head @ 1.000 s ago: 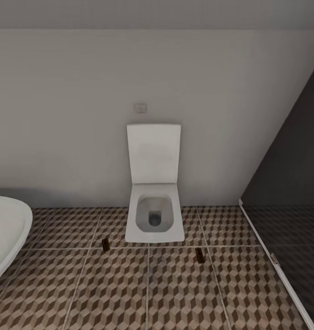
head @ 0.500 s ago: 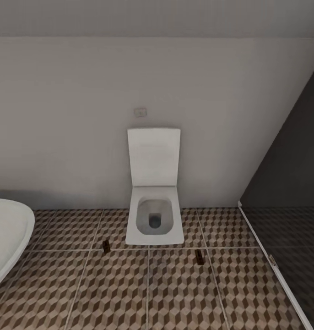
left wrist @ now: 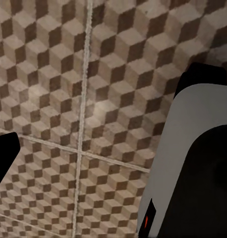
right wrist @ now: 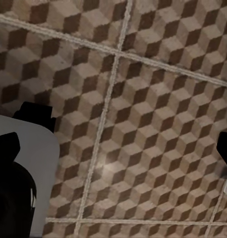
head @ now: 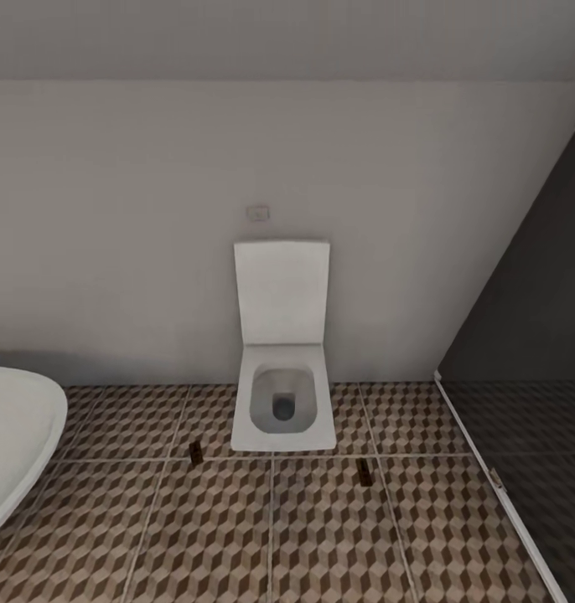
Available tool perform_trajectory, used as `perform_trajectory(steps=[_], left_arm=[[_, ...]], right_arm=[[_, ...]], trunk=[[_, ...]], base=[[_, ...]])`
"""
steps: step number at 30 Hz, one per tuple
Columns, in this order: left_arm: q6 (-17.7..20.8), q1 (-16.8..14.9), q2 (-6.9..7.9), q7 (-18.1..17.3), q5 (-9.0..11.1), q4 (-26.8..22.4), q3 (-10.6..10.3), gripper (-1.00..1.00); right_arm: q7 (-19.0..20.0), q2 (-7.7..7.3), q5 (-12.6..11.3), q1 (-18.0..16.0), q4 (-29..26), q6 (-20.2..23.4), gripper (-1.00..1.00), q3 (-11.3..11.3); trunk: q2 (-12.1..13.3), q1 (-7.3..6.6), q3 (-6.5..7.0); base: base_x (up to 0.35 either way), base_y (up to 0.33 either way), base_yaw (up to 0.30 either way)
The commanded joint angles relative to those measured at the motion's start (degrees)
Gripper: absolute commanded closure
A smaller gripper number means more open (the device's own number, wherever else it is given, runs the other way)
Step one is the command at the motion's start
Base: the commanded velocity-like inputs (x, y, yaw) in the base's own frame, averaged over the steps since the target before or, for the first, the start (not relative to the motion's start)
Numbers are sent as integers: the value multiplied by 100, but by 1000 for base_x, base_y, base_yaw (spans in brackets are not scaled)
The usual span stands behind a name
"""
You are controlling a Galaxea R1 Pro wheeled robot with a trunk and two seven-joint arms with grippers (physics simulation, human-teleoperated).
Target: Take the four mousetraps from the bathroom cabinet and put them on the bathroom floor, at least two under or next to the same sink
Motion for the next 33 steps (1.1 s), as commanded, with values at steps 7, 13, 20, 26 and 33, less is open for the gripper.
perform_trajectory(steps=[7,13,20,26,33], left_arm=[[0,-6,-1,31,27,-26,-44,-100],[2,-6,-31,28,25,-34,-45,-100],[2,-6,-68,27,14,-78,-45,-100],[2,-6,-73,20,4,-101,-50,-100],[2,-6,-70,11,-9,-251,-58,-100]], right_arm=[[-11,-6,-44,-2,2,-14,-100,49],[-11,-3,-44,-2,2,-14,-100,49],[-14,-4,-44,-2,2,-14,-100,49],[-12,-6,-44,-2,2,-14,-100,49],[-13,-7,-44,-2,2,-14,-100,49]], trunk=[[280,-155,122],[521,-287,230],[802,-440,356],[1042,-572,463],[1323,-726,589]], base=[[0,0,0],[0,0,0],[0,0,0],[0,0,0],[0,0,0]])
